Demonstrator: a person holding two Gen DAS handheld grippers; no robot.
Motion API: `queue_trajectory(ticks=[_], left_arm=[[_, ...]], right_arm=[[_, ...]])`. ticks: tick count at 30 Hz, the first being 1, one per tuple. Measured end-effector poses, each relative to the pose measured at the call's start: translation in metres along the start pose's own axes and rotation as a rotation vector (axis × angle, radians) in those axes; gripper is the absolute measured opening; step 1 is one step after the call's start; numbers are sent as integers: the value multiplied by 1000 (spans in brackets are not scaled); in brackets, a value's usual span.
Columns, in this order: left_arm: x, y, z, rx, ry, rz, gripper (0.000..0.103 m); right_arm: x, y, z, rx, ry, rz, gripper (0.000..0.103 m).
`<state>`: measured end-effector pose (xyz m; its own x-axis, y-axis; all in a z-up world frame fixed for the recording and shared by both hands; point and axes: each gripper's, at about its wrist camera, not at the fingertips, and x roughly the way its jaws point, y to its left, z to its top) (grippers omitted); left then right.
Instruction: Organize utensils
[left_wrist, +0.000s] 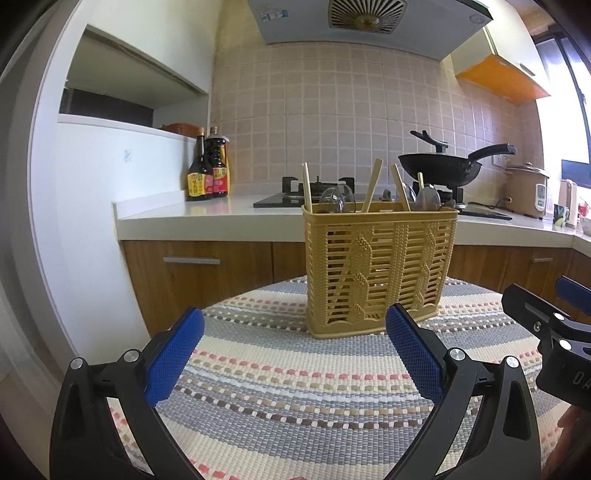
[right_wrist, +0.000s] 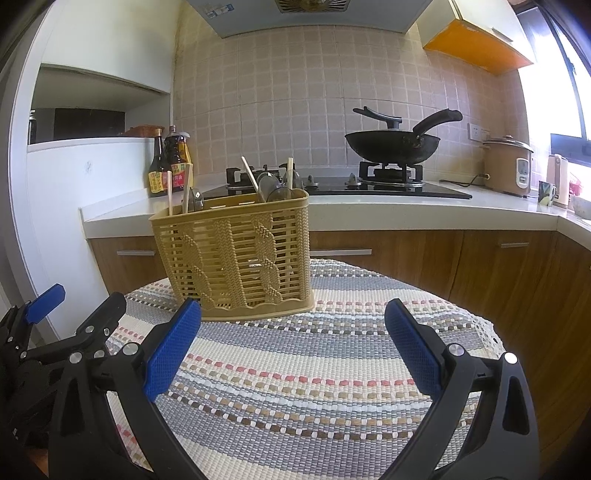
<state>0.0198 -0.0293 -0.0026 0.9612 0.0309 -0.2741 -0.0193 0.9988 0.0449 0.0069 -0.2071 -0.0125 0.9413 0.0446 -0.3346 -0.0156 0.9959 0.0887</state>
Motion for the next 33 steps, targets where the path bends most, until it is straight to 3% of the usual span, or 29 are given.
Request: queue_trajectory(ticks=[33], left_arm=[[4,-3,-1,-3,21,-18,96]], right_arm=[[0,0,0,0,-2,-11,95]])
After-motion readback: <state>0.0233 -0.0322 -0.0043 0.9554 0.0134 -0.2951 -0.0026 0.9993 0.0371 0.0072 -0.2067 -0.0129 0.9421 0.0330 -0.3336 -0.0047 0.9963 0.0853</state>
